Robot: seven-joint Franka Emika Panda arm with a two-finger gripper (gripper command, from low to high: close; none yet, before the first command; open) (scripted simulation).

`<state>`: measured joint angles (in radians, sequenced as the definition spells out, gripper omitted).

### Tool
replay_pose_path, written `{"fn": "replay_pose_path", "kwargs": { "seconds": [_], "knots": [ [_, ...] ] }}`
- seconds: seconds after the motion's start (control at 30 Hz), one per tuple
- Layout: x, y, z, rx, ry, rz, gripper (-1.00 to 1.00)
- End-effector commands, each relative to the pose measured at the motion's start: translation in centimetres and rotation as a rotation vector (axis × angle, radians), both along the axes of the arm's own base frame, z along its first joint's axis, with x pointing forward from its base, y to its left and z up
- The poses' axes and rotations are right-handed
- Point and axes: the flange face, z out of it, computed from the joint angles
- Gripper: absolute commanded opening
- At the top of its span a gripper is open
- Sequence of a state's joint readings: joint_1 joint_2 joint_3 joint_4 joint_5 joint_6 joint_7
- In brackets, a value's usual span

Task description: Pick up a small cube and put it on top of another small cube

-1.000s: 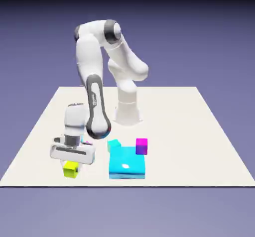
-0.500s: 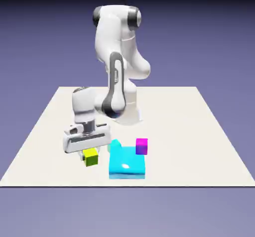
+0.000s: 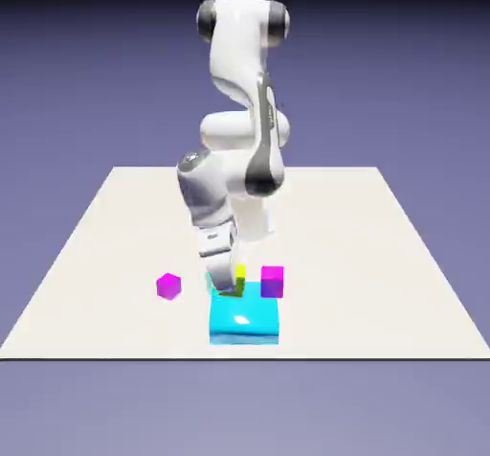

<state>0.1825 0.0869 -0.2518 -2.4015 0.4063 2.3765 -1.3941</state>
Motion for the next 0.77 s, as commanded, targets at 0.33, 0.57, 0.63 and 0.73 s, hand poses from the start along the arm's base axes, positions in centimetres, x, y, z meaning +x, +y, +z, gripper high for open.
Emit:
{"fn": "replay_pose_path", "kwargs": {
  "seconds": [0.33,0.57,0.63,0.73],
  "knots": [
    [-3.0,6.2,3.6,0.078,0.075,0.774,-1.0],
    [-5.0,7.5,-2.8,0.089,0.084,0.84,-1.0],
    [-5.0,7.5,-2.8,0.089,0.084,0.84,1.0],
    [-3.7,7.0,2.1,0.091,0.083,0.841,1.0]
  ]
}}
